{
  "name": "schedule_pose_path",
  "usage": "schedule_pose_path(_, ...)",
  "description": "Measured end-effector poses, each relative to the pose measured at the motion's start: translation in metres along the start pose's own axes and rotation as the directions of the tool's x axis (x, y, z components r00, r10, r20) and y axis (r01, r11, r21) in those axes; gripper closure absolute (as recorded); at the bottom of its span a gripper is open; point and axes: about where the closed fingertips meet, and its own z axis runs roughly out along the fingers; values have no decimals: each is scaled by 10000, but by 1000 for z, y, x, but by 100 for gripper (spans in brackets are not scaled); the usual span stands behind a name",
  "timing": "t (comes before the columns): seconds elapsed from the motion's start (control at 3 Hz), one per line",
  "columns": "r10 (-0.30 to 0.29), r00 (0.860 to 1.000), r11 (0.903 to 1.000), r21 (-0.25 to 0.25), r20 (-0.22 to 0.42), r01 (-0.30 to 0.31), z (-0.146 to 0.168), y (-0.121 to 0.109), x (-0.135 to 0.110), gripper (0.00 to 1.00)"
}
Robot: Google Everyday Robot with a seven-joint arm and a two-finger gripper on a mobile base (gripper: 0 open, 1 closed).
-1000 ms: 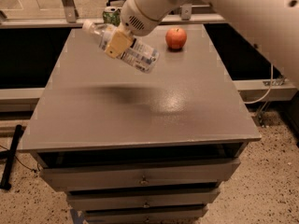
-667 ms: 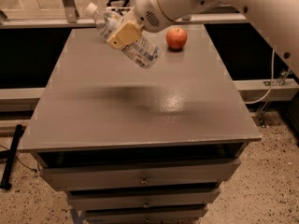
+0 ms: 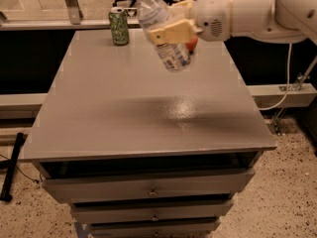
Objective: Place blue plastic bottle upright
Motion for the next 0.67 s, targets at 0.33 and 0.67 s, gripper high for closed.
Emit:
schedule_pose_path(0.33,583,9888,9974,340,1376,-635,-58,3,12,100)
schedule_pose_path(0.67,770,9835,9925,809,1635,-912,-94,1,18,100)
